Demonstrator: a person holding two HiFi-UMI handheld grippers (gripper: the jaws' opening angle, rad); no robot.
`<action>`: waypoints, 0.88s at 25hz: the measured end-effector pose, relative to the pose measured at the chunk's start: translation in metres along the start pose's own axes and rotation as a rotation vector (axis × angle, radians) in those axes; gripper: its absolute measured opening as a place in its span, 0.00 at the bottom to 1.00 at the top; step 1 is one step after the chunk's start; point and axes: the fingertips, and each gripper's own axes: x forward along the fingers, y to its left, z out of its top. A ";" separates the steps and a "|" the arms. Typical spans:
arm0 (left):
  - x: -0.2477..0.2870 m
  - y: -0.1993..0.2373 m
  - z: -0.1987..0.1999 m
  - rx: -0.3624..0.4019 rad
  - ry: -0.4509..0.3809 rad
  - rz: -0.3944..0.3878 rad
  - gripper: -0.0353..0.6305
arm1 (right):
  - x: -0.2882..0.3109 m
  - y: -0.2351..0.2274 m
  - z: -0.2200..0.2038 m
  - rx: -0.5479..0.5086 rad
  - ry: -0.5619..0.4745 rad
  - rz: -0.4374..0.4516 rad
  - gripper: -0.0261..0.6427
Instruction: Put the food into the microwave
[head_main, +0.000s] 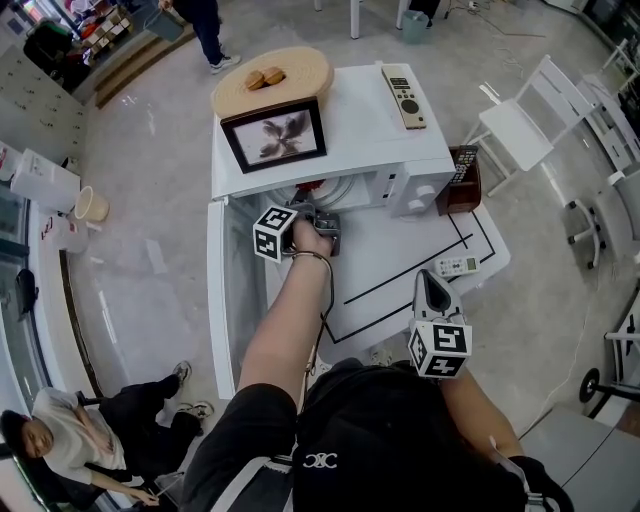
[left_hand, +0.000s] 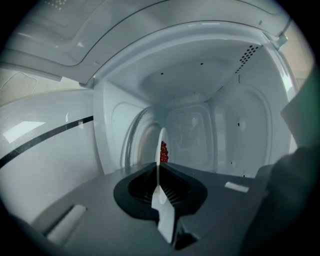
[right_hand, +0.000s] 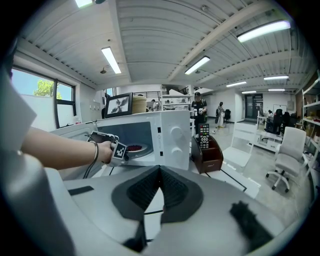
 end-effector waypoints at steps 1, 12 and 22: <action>0.001 0.000 0.000 0.006 0.001 0.008 0.08 | 0.000 0.000 0.000 0.001 0.000 -0.001 0.05; 0.007 -0.005 0.005 0.263 0.011 0.153 0.12 | 0.002 0.003 0.004 -0.005 0.000 0.012 0.05; 0.006 -0.014 0.006 0.549 0.000 0.187 0.20 | 0.002 0.004 0.000 -0.022 0.017 0.026 0.05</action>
